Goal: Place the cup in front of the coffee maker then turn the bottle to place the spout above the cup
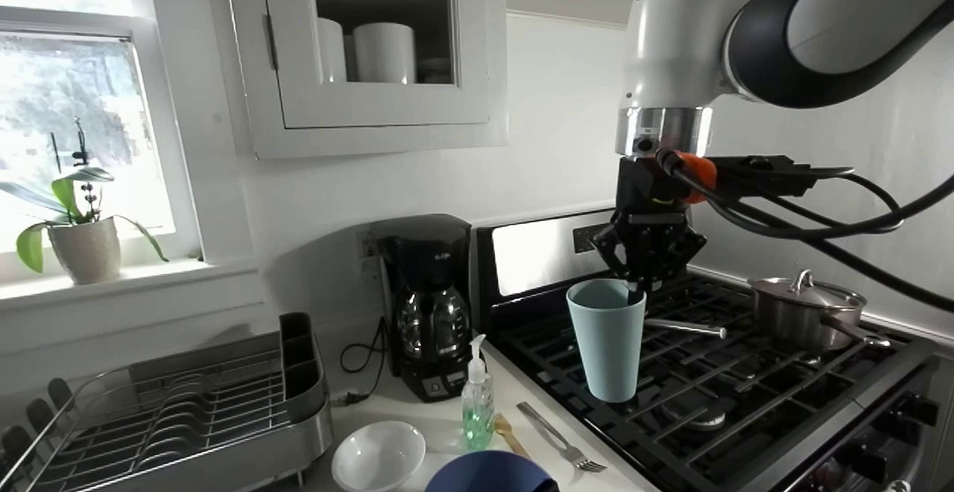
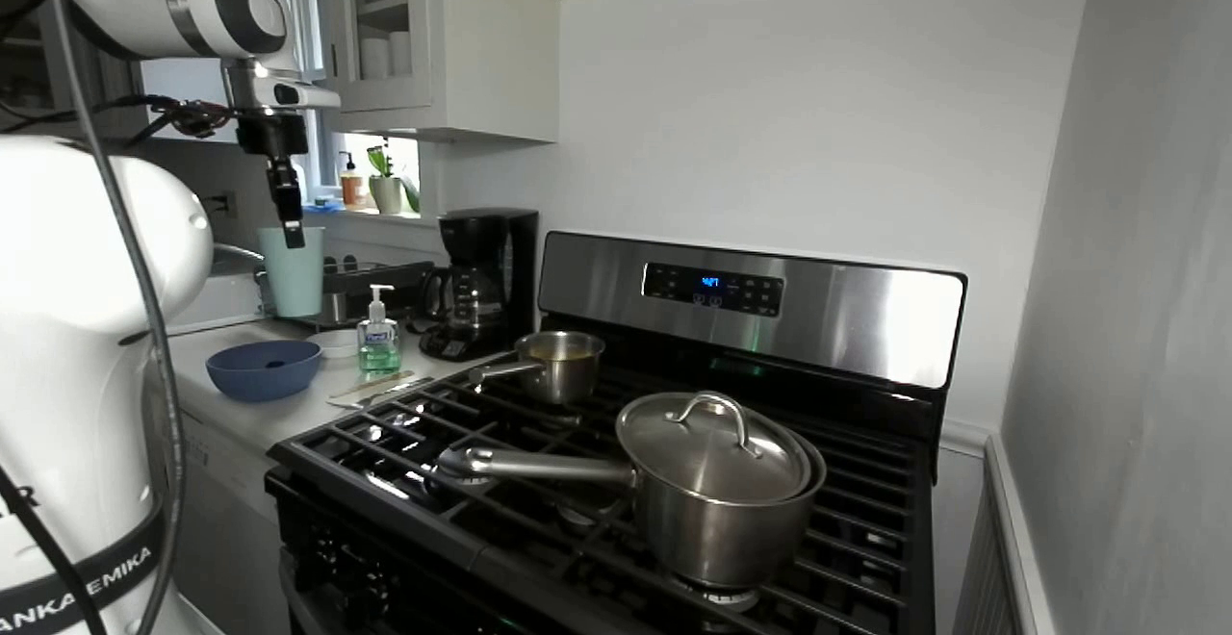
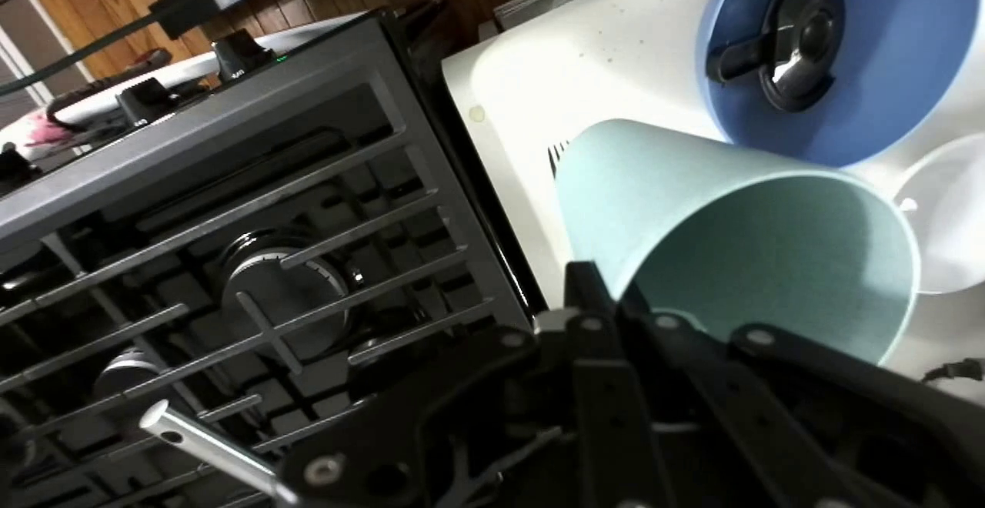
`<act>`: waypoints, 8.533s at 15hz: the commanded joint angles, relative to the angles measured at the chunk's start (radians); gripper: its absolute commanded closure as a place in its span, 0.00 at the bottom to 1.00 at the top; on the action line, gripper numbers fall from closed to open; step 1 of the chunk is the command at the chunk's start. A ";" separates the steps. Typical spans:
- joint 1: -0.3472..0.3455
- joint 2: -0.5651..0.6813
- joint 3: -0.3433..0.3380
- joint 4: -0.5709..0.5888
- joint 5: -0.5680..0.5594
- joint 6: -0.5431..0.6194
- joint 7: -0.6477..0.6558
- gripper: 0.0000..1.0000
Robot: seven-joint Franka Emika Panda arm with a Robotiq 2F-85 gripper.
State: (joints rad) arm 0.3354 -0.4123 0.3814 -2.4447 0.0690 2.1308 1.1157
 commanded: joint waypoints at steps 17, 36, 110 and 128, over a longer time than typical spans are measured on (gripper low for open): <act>-0.202 0.254 -0.051 -0.055 -0.094 0.457 0.009 0.99; -0.054 0.671 -0.197 0.259 -0.289 0.556 -0.072 0.99; 0.012 0.745 -0.237 0.328 -0.048 0.515 -0.292 0.53; 0.026 0.535 -0.163 0.339 -0.008 0.239 0.048 0.00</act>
State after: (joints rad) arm 0.3675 0.1347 0.1865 -2.1235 0.0070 2.4161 1.0952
